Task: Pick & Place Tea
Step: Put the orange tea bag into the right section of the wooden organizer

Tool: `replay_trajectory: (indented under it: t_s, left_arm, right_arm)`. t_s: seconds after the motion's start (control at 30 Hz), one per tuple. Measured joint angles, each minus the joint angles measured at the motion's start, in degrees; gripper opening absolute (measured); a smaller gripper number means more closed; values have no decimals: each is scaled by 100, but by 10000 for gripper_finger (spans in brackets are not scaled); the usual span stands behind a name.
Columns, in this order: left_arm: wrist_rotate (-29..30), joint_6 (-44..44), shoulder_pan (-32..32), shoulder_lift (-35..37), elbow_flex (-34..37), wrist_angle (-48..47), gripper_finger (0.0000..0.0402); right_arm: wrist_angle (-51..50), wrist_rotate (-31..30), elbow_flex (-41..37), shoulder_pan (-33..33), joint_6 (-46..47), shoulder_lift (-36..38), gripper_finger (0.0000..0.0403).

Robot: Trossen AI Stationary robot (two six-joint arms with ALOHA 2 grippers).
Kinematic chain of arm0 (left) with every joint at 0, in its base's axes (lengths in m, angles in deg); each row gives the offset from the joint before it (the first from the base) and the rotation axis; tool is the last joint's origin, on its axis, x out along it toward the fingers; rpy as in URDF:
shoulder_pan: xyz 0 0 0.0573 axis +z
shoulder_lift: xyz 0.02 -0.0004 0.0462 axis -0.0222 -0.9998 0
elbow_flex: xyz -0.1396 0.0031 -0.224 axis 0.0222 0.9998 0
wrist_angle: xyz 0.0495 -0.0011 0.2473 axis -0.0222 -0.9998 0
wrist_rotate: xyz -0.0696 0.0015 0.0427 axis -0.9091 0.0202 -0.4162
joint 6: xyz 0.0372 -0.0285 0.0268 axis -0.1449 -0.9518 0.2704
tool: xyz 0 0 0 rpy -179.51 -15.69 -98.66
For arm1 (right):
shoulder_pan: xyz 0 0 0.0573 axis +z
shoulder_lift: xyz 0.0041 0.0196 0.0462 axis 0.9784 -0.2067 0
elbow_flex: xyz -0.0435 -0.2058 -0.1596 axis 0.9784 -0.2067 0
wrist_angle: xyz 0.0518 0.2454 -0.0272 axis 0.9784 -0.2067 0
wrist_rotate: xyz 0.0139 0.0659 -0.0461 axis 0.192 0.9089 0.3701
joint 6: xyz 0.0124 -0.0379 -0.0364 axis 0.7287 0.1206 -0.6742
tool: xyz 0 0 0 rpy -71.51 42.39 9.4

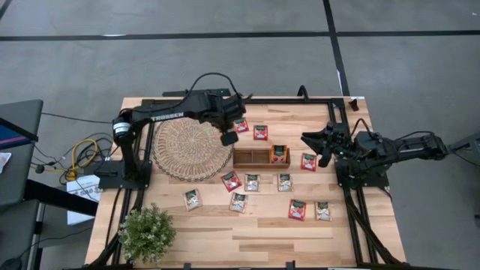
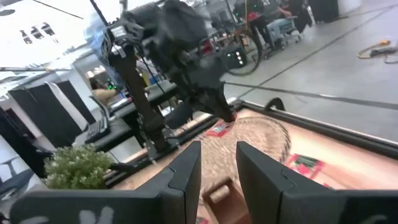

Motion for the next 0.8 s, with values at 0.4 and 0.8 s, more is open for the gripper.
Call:
replay_trajectory:
  t_s: [0.4, 0.8]
  left_arm:
    - [1759, 1989, -1341, 4, -599, 1949, 0]
    - [2081, 2205, -1593, 4, -599, 2232, 0]
  right_arm:
    - [1611, 1117, 310, -804, -11, -2181, 131]
    - [1511, 1967, 1548, -1721, -332, -3698, 235]
